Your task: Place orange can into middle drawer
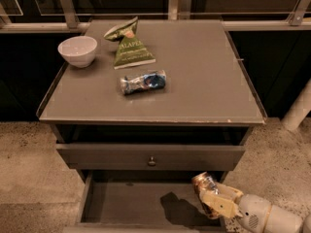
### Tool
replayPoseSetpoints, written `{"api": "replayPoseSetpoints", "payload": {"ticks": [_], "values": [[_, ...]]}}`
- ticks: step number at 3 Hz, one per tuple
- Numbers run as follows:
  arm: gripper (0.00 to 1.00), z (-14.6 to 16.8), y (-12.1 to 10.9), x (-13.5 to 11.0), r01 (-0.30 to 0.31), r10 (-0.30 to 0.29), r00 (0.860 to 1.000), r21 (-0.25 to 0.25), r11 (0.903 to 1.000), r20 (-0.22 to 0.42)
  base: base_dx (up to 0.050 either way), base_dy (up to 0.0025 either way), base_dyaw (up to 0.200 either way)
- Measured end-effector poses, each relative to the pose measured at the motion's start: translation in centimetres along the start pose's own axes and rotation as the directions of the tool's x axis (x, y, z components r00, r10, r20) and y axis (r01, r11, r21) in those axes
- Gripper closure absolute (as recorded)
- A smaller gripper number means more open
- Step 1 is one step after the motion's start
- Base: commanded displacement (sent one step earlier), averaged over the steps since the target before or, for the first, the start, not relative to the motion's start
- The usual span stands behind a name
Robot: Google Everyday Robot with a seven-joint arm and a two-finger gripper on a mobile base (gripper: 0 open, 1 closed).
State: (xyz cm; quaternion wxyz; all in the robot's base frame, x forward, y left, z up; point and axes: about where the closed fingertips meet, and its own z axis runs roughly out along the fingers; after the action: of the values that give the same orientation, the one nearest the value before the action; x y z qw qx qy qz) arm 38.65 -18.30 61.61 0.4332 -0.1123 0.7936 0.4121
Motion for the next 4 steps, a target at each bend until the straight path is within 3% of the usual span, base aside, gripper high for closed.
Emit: {"api": "replayPoseSetpoints", "payload": {"ticks": [2,4], "values": [[1.00,3.8,-4.5,4.4,-0.115,0.115,0.993,-0.009,0.9933,0.017,0.000,0.00000,0.000],[1.00,8.6,-8.8,8.2,-0.181,0.184,0.981,0.051,0.9822,-0.065,0.000,0.00000,0.000]]}}
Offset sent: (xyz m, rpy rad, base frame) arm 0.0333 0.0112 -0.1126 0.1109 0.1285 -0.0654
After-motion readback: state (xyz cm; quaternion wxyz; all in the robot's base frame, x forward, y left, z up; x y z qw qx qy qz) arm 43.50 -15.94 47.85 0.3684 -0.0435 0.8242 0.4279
